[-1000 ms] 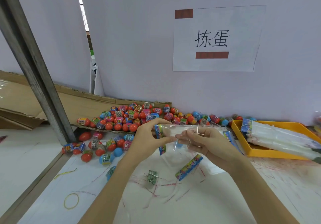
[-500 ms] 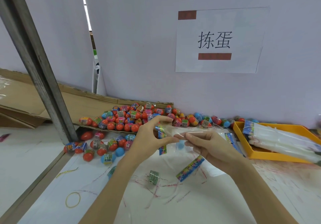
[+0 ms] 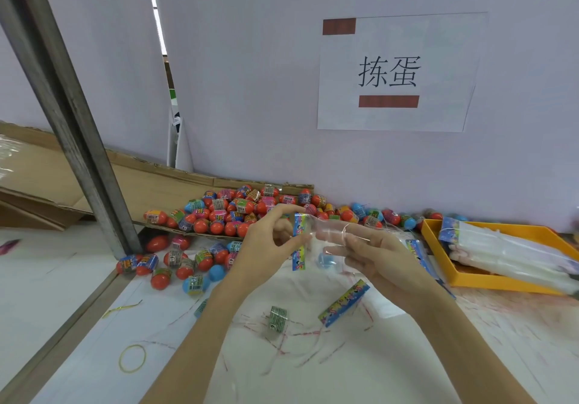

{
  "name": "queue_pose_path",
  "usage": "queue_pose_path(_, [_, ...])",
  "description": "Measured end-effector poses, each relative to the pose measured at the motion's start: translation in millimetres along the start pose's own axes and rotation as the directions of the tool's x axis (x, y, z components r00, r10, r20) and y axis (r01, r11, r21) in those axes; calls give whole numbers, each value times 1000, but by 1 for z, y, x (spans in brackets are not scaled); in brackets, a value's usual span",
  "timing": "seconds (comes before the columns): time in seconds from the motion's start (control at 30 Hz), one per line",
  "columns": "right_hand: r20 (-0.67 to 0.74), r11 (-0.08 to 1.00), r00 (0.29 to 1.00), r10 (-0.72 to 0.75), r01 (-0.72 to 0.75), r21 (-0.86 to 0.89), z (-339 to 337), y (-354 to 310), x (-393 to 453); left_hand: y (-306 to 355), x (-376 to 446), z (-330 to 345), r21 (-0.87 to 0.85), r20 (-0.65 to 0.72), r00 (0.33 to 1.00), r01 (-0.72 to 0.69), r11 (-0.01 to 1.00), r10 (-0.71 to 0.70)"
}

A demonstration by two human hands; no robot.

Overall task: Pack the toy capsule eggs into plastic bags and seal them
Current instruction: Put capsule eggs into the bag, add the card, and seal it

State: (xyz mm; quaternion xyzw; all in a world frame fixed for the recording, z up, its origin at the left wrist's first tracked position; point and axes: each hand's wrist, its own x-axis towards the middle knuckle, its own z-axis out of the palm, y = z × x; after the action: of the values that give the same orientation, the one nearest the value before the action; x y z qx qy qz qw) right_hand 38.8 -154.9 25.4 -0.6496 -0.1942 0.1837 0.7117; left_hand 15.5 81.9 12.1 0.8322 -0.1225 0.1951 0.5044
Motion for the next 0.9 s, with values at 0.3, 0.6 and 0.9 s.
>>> queue_pose_path(0.3, [31, 852, 994, -105, 106, -512, 26, 3, -6, 6, -5, 10, 619, 230, 872, -474, 626, 432])
queue_pose_path(0.6, [174, 544, 869, -464, 434, -718, 50, 7, -8, 9, -2, 4, 590, 140, 833, -504, 631, 535])
queue_pose_path(0.9, [-191, 669, 778, -599, 355, -653, 37, 1, 6, -2, 1, -37, 107, -609, 792, 148, 983, -53])
